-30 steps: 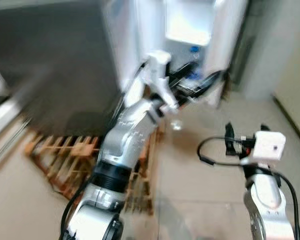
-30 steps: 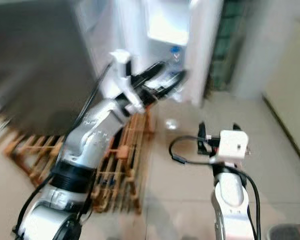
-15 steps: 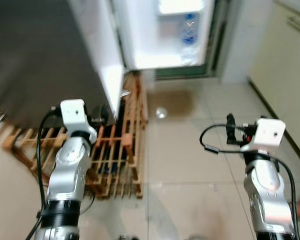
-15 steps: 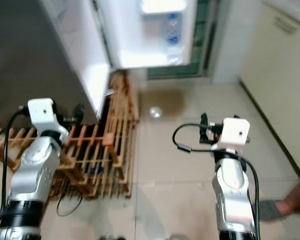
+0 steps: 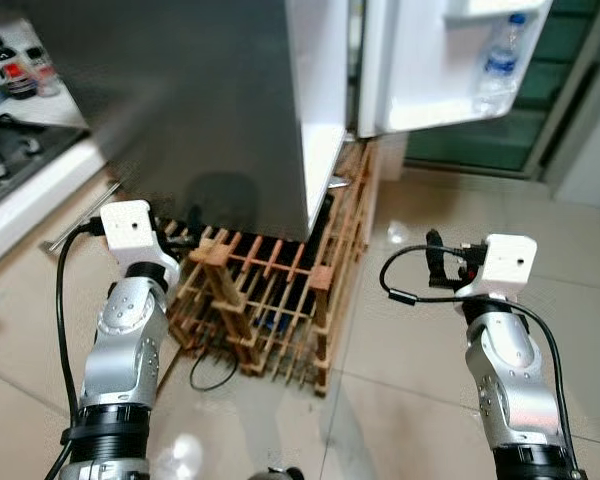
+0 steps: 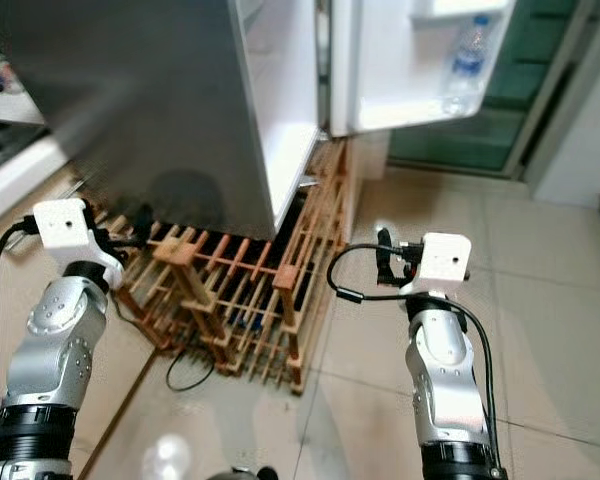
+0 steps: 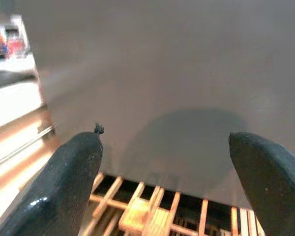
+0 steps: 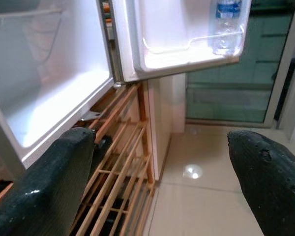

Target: Restocking fridge

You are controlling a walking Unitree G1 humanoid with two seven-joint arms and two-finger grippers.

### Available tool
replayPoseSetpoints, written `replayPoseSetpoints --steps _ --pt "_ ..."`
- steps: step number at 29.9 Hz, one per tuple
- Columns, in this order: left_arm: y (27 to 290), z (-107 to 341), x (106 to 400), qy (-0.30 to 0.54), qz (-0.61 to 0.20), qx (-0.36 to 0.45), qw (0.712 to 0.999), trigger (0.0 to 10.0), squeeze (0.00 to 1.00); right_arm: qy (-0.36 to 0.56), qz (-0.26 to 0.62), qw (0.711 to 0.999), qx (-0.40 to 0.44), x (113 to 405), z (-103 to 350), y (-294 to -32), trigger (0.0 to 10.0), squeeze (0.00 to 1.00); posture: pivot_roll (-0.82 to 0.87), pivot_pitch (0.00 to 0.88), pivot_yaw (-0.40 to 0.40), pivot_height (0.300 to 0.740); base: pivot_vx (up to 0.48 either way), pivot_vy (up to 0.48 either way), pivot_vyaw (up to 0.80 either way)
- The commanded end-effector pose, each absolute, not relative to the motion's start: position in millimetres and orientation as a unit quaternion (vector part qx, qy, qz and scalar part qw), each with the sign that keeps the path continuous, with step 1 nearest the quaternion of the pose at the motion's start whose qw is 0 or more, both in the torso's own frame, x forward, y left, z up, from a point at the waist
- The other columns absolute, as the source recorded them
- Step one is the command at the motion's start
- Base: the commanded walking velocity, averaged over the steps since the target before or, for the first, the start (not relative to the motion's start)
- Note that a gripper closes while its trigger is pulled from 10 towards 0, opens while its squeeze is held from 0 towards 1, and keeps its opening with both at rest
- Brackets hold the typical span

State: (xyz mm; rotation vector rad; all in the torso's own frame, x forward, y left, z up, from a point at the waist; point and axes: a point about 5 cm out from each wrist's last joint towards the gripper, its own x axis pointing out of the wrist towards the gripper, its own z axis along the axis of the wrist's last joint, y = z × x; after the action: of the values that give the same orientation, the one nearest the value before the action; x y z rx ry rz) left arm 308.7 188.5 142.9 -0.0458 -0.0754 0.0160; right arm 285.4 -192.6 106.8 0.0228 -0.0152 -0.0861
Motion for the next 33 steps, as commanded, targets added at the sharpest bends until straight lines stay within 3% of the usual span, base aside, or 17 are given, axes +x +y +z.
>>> replayPoseSetpoints --steps 1,7,13,23,33 --pt "192 140 307 -0.034 0.015 -0.014 0.999 10.0 0.0 -0.002 -0.035 0.999 0.023 287 106 -188 10.0 0.0 -0.09 0.0 0.075 0.74 0.0 0.0 0.52" --pt "194 133 302 -0.019 0.032 -0.059 0.998 10.0 0.0 0.004 -0.031 0.999 0.041 289 105 -189 10.0 0.0 -0.08 0.0 0.06 0.74 0.0 0.22 0.52" --pt "190 136 300 -0.027 0.036 -0.042 0.998 10.0 0.0 0.005 -0.016 0.999 0.047 293 106 -187 10.0 0.0 -0.07 0.0 0.046 0.74 0.0 0.374 0.48" --pt "193 138 299 -0.025 0.079 0.028 0.996 10.0 0.0 0.0 0.002 0.998 0.056 298 110 -179 10.0 0.1 -0.07 0.0 0.048 0.74 0.0 0.0 0.44" --pt "203 133 292 -0.019 0.098 0.013 0.995 10.0 0.0 -0.014 0.016 0.999 0.047 305 118 -179 10.0 0.12 -0.06 0.0 0.038 0.74 0.0 -0.094 0.44"
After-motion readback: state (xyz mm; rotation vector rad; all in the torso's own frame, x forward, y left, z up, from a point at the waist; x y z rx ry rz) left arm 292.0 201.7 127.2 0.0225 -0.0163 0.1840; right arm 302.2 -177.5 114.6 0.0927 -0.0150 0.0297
